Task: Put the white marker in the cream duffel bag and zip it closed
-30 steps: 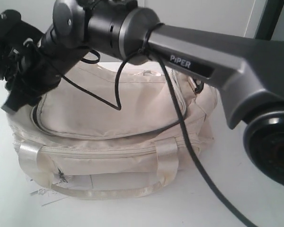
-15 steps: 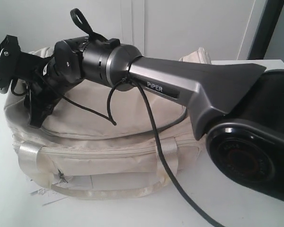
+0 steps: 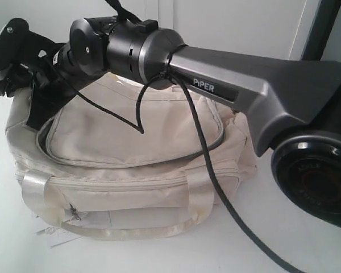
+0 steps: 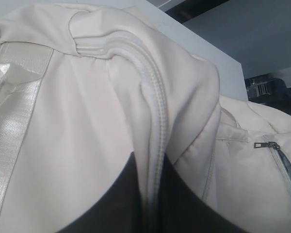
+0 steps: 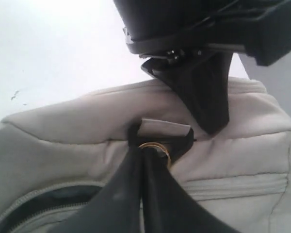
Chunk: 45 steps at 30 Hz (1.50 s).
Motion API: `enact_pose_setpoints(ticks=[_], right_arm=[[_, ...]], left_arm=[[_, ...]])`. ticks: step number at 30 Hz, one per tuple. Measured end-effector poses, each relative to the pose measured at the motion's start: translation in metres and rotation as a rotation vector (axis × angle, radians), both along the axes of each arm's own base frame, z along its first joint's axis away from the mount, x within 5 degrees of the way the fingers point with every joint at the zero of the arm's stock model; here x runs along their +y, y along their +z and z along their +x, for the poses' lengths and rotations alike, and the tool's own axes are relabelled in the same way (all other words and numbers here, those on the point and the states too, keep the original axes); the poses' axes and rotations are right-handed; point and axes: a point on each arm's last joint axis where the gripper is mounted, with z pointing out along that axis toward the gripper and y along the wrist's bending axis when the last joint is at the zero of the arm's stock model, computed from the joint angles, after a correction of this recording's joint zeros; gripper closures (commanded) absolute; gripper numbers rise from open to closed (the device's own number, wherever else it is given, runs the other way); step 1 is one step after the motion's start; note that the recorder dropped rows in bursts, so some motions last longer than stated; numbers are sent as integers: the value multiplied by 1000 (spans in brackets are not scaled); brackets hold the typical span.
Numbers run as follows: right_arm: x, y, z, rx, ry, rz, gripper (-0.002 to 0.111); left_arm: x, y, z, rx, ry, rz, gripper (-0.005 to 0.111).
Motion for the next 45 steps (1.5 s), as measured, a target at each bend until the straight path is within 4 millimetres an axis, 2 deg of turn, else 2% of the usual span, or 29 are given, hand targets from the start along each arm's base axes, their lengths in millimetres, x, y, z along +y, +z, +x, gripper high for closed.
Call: enact_pose_setpoints(ticks=[3, 6, 7, 8, 12, 14, 15, 16, 17, 18, 20, 22, 23, 26, 36, 45], right_arm=[[0, 1, -1, 50, -40, 40, 88], [1, -2, 1, 60, -52, 51, 59], [1, -4, 2, 58, -56, 55, 44], [4, -12, 5, 50, -65, 67, 41], [10, -36, 14, 33, -81, 77, 47], [12, -42, 18, 13, -90, 96, 56], [12, -43, 19, 11, -92, 98, 69], [13, -45, 19, 11, -92, 97, 93], [13, -46, 19, 14, -92, 93, 106], [13, -47, 19, 20, -90, 87, 108], [12, -43, 17, 31, -86, 82, 108], [9, -29, 13, 24, -82, 91, 108], [7, -13, 11, 5, -81, 109, 108], [3, 4, 6, -1, -82, 129, 108], [5, -10, -5, 199, -64, 100, 108], [8, -4, -19, 307, 23, 120, 108]], left_arm=[[0, 0, 0, -1, -2, 0, 107], [0, 0, 0, -1, -2, 0, 107], [0, 0, 0, -1, -2, 0, 107], [0, 0, 0, -1, -4, -1, 107], [0, 0, 0, -2, -4, 1, 107], [0, 0, 0, -3, -4, 2, 107], [0, 0, 0, -3, -4, 2, 107], [0, 0, 0, -5, -6, 4, 107], [0, 0, 0, -7, -7, 6, 107], [0, 0, 0, -8, -8, 7, 107], [0, 0, 0, -9, -10, 8, 107], [0, 0, 0, -10, -11, 8, 107], [0, 0, 0, -10, -12, 7, 107], [-1, 1, 0, -12, -14, 3, 107], [-1, 1, 0, -15, -17, 6, 107], [-1, 1, 0, -16, -15, 6, 107]])
